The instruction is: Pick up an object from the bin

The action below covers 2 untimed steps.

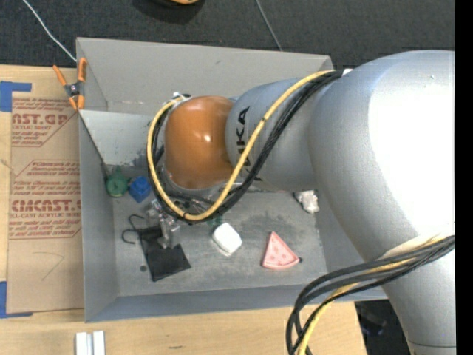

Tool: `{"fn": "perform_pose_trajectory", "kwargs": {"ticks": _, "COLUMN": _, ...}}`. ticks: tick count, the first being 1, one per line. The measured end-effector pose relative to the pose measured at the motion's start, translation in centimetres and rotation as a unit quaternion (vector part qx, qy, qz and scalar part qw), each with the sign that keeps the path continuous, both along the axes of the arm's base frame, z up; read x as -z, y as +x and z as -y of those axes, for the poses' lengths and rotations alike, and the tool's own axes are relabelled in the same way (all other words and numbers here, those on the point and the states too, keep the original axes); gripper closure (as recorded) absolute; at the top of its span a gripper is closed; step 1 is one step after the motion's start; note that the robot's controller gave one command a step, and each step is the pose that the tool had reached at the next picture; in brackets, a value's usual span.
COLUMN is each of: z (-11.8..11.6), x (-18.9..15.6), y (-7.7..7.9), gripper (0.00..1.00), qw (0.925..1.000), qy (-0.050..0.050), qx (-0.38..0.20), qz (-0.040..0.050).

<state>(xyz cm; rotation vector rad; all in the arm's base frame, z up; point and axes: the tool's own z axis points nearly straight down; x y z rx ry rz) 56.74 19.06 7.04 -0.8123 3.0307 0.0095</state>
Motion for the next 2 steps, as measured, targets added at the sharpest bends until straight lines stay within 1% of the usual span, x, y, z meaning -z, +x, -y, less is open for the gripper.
{"fn": "perform_pose_trajectory", "kwargs": {"ticks": 1, "z": 0.0, "x": 0.0, "y": 0.0, "gripper": 1.00, "qw": 1.0000, "qy": 0.000, "qx": 0.000, "qz": -0.0001}}
{"fn": "perform_pose_trajectory", "kwargs": {"ticks": 2, "z": -1.6, "x": -14.4, "y": 0.4, "gripper": 1.00, "qw": 0.9997, "qy": 0.001, "qx": 0.023, "qz": 0.0013}}
